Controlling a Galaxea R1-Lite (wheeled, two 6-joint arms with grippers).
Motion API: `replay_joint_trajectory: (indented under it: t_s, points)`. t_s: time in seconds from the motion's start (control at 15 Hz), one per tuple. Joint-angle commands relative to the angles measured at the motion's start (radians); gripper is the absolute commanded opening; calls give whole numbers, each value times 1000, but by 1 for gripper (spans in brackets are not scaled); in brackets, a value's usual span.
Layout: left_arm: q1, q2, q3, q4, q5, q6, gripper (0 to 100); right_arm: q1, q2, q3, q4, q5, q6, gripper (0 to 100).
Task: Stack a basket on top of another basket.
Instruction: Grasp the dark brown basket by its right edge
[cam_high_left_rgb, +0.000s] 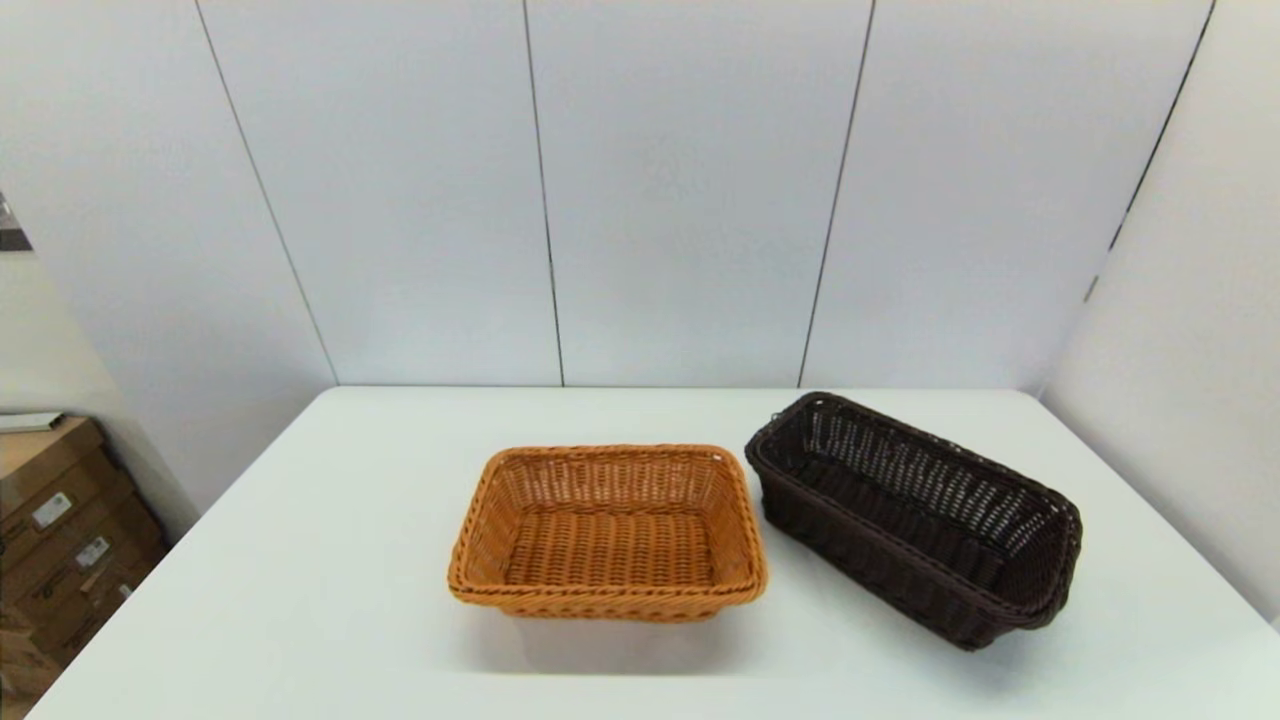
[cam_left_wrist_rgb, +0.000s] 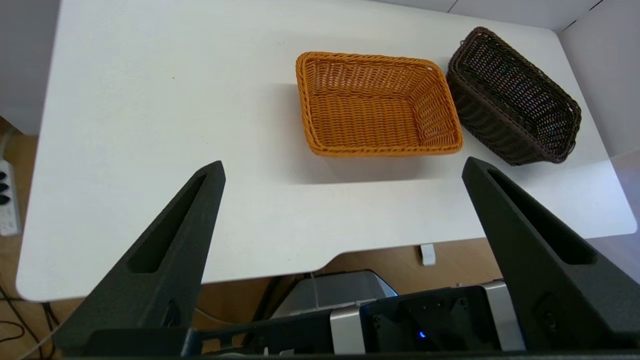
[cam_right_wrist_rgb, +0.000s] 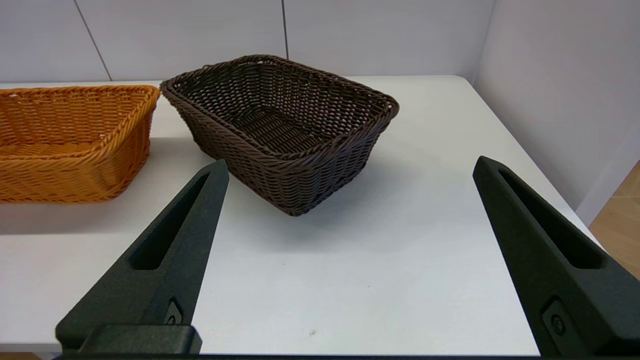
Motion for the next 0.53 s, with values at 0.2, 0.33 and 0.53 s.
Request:
replay_joint_trajectory:
  t_s: [0.2,0.33,0.53]
  points:
    - [-40,-571,362,5,43,78,100,0,1,0,0,0,0,100]
    - [-131,-683,429,7,46,87,100,0,1,0,0,0,0,100]
    - [-141,-858,607,-53,97,118,100,0,1,0,0,0,0,100]
